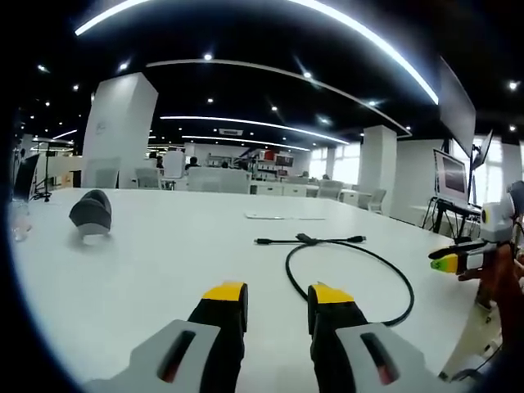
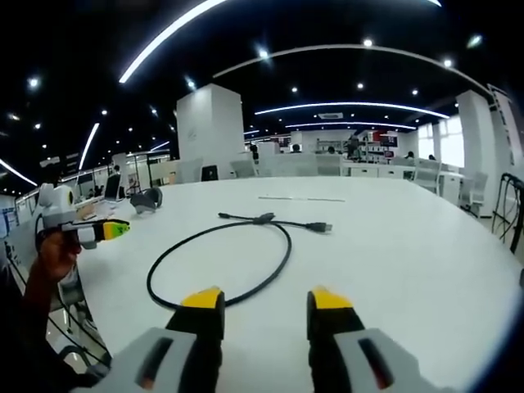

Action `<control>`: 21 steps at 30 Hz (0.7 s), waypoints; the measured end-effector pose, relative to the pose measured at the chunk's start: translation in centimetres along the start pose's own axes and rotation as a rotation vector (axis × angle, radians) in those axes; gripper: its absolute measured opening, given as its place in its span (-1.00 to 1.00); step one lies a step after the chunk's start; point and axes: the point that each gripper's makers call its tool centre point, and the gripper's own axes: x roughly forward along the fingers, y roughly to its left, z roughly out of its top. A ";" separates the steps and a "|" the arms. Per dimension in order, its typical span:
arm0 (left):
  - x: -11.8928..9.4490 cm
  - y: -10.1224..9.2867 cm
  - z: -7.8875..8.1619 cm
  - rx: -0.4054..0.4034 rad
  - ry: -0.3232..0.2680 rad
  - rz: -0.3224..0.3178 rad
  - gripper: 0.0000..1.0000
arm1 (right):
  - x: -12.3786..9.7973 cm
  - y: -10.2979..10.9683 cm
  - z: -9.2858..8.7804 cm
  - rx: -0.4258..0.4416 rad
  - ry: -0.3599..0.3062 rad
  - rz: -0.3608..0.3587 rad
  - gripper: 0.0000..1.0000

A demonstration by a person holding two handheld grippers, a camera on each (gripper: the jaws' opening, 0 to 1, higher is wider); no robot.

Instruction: Find the charging cable on the desk, coil it up and secure with Velcro.

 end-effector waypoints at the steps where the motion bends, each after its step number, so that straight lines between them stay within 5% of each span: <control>1: 0.0 0.0 0.0 -0.002 0.001 0.000 -0.41 | 0.0 0.0 0.0 -0.007 0.002 -0.002 -0.19; 21: 0.0 0.2 -0.2 -0.001 0.006 0.012 -0.41 | 0.1 -0.3 -0.5 -0.008 0.021 0.002 -0.20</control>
